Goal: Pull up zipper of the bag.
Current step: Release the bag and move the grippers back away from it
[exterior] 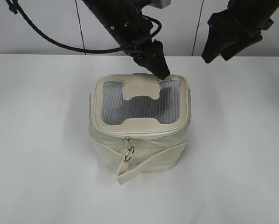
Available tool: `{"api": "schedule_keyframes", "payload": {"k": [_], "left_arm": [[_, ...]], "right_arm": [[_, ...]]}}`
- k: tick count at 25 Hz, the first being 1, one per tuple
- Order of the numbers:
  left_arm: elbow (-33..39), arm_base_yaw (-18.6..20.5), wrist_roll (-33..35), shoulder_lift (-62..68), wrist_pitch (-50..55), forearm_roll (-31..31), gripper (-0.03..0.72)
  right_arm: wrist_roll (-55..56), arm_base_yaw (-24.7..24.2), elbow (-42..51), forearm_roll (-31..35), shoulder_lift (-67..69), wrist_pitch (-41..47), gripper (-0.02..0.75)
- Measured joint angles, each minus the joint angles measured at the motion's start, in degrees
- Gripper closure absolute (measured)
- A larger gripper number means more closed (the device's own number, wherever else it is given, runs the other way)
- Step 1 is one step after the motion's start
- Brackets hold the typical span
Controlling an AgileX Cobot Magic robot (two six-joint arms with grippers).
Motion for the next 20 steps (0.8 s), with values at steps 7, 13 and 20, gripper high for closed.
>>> {"api": "schedule_keyframes", "payload": {"k": [7,13,20], "left_arm": [[-0.3,0.1,0.7,2.0,0.9,-2.3,0.233],[-0.4,0.1,0.8,3.6,1.1,-4.3,0.239],[-0.4,0.1,0.8,3.8,0.2,-4.0,0.445]], "right_arm": [[1.6,0.0,10.8,0.0,-7.2,0.0,0.274],[2.3,0.0,18.5,0.0,-12.7,-0.1,0.276],[2.8,0.0,20.8,0.9,-15.8,-0.9,0.276]]}}
